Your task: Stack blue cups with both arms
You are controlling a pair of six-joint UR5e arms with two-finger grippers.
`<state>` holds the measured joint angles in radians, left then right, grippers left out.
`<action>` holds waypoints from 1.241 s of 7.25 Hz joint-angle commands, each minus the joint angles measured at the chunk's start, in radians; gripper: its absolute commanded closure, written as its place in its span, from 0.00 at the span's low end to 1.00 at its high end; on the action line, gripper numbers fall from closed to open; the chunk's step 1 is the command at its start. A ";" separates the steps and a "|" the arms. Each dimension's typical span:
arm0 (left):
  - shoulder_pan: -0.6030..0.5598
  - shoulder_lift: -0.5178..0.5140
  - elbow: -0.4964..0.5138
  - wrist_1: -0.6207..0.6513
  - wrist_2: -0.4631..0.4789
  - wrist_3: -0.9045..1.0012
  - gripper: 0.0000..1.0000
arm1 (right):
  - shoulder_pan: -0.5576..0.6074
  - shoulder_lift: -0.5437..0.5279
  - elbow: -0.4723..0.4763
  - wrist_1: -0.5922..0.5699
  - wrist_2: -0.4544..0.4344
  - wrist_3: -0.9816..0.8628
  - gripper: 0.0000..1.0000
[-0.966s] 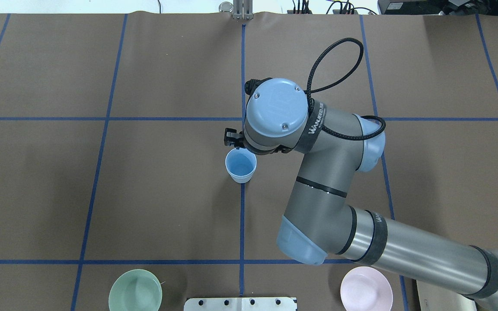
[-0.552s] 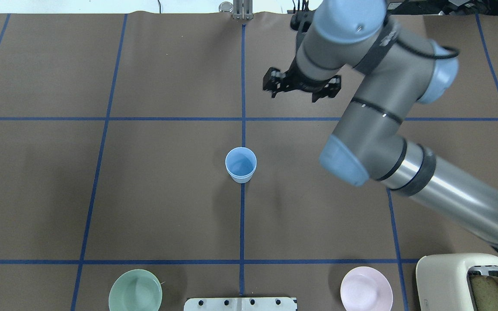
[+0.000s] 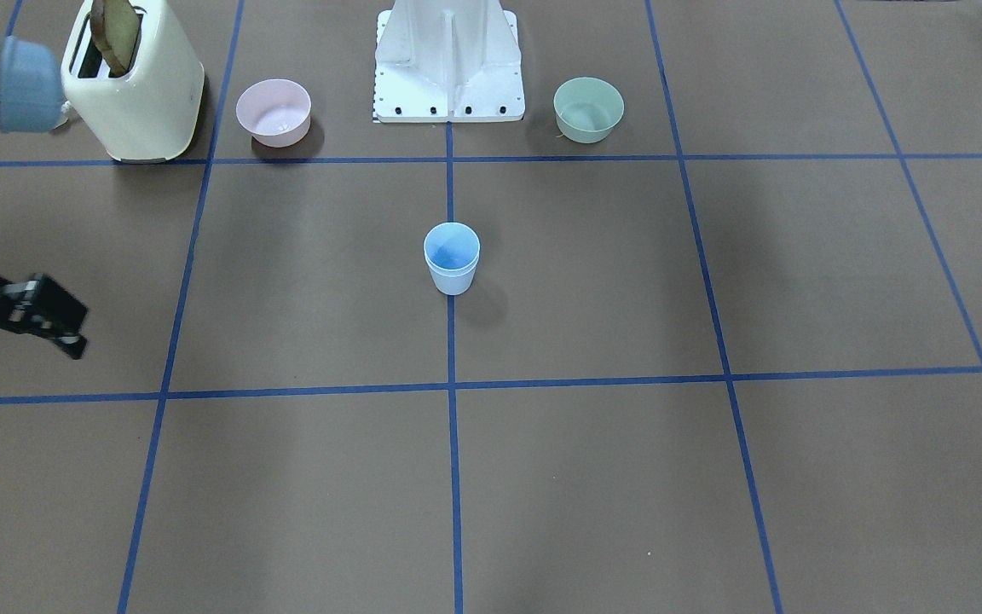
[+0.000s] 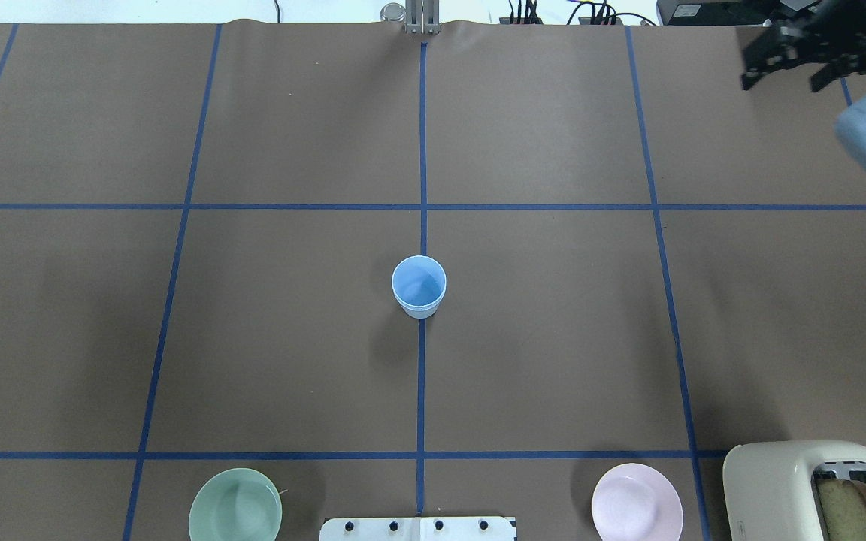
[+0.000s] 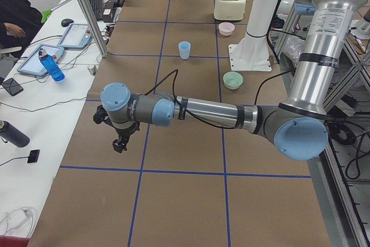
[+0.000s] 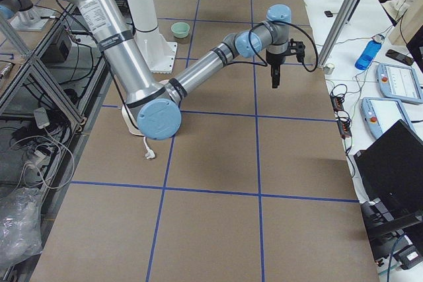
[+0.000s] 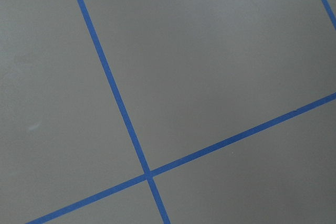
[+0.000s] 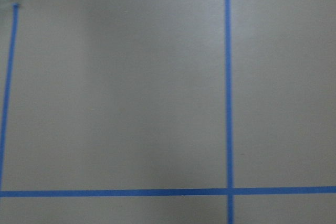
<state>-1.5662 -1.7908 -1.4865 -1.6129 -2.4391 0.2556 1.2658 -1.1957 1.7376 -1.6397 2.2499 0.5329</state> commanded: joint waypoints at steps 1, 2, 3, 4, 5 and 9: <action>0.000 -0.001 -0.001 0.007 -0.006 0.002 0.02 | 0.214 -0.175 -0.050 0.001 0.098 -0.349 0.00; 0.000 -0.001 -0.001 0.010 -0.008 0.001 0.02 | 0.260 -0.211 -0.088 0.000 0.100 -0.451 0.00; 0.000 0.001 -0.003 0.011 -0.009 0.001 0.02 | 0.279 -0.217 -0.124 0.001 0.106 -0.470 0.00; 0.000 0.001 -0.003 0.013 -0.011 0.001 0.02 | 0.279 -0.228 -0.138 0.001 0.105 -0.464 0.00; 0.000 0.001 -0.003 0.008 -0.009 0.002 0.02 | 0.279 -0.219 -0.138 0.001 0.103 -0.453 0.00; -0.002 0.001 -0.006 0.005 -0.009 0.001 0.02 | 0.279 -0.234 -0.093 0.003 0.091 -0.458 0.00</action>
